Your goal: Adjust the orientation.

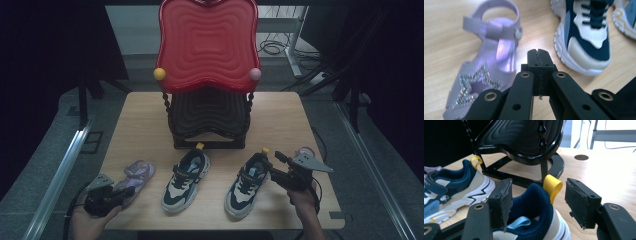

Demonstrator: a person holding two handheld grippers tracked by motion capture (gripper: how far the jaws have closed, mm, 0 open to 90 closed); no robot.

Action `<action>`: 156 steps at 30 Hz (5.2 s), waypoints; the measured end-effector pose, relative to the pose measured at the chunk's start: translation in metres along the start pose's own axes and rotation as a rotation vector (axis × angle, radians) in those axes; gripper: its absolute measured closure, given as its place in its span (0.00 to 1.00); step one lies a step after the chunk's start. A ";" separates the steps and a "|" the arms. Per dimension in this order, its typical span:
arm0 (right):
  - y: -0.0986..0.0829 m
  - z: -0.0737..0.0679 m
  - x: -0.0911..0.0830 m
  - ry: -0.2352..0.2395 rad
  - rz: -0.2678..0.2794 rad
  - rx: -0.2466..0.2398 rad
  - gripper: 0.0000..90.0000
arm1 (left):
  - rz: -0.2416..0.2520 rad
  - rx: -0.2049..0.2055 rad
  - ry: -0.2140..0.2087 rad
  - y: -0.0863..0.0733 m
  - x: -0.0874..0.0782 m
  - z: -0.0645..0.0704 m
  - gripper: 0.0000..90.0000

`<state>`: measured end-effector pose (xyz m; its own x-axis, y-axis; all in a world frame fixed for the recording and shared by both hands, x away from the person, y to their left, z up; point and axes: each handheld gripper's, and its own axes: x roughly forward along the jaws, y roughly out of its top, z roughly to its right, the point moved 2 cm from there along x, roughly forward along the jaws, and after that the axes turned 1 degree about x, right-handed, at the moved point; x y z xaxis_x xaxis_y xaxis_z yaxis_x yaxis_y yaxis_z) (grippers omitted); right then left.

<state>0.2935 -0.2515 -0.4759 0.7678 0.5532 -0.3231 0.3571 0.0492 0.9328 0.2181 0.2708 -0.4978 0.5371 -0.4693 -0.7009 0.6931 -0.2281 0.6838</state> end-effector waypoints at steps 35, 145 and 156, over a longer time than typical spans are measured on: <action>-0.001 0.000 0.005 0.035 -0.020 0.028 0.42 | -0.213 0.017 0.127 -0.030 0.014 -0.012 1.00; 0.001 0.020 0.000 -0.042 -0.026 0.074 0.42 | -0.231 -0.054 0.199 0.062 0.051 -0.081 1.00; 0.002 0.020 -0.012 -0.074 -0.015 0.080 0.42 | -0.093 -0.038 0.226 0.071 0.042 -0.075 0.91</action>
<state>0.2953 -0.2744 -0.4737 0.7982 0.4900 -0.3505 0.4079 -0.0116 0.9129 0.3261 0.2993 -0.4936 0.5608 -0.2444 -0.7911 0.7600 -0.2272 0.6089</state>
